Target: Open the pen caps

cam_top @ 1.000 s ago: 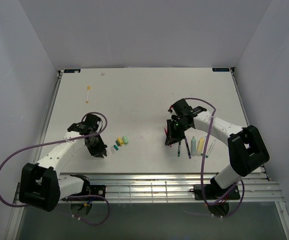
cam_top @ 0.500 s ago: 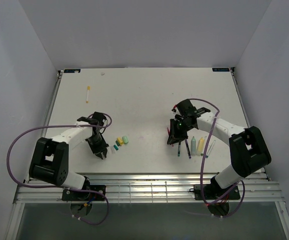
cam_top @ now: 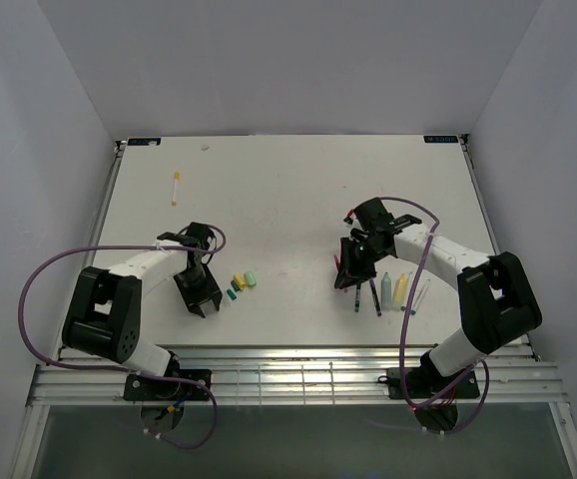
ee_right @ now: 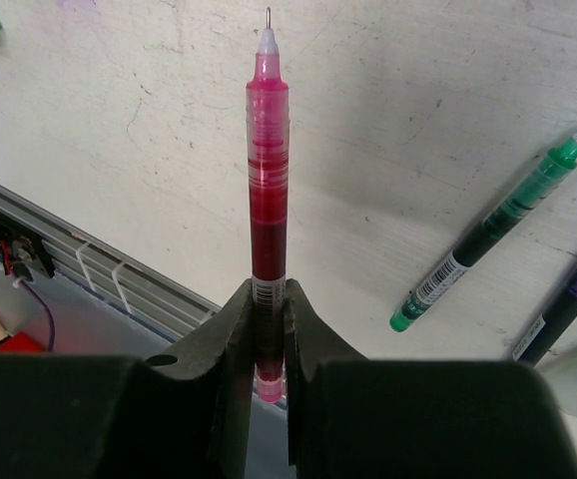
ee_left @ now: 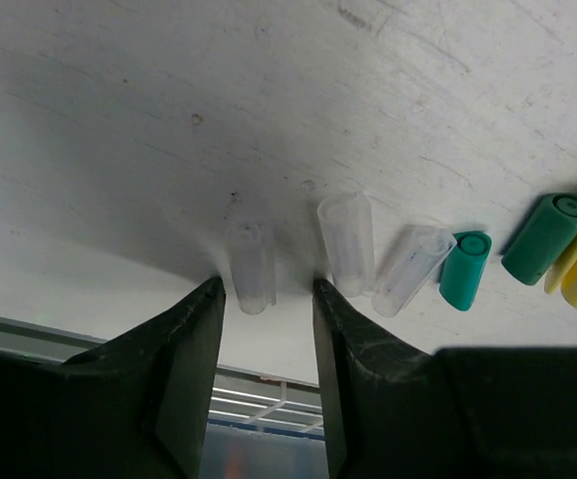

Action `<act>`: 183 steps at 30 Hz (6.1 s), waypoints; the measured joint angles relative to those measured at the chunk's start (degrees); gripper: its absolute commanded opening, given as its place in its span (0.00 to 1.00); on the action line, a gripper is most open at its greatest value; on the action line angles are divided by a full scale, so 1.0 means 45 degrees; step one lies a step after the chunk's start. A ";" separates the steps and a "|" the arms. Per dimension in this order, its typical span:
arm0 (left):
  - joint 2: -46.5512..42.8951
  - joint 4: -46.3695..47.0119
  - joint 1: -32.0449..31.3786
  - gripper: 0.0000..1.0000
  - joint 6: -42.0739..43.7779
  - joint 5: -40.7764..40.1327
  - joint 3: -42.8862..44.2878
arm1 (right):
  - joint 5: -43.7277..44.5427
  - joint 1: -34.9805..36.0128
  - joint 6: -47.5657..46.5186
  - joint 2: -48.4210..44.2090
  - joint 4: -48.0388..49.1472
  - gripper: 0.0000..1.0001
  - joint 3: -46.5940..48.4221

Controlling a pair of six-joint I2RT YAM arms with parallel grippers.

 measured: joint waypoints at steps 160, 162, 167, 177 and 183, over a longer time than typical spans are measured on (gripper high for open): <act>-0.4546 0.5474 -0.2006 0.12 -0.3789 0.2681 0.3672 | -0.4862 0.3021 0.4998 0.2215 0.5139 0.08 0.6115; -0.4537 0.5523 -0.2011 0.27 -0.3764 0.2671 0.3672 | -0.4911 0.3002 0.5032 0.2234 0.5149 0.08 0.6125; -0.4493 0.5411 -0.2021 0.52 -0.3691 0.2667 0.3696 | -0.4945 0.3021 0.4988 0.2166 0.5246 0.08 0.5974; -0.3886 0.5591 -0.2021 0.47 -0.3240 0.2851 0.3944 | -0.5629 0.3045 0.5537 0.0457 0.6120 0.08 0.3551; -0.3551 0.6329 -0.2021 0.32 -0.3186 0.3536 0.3939 | -0.6120 0.3045 0.6149 0.0374 0.7101 0.08 0.3337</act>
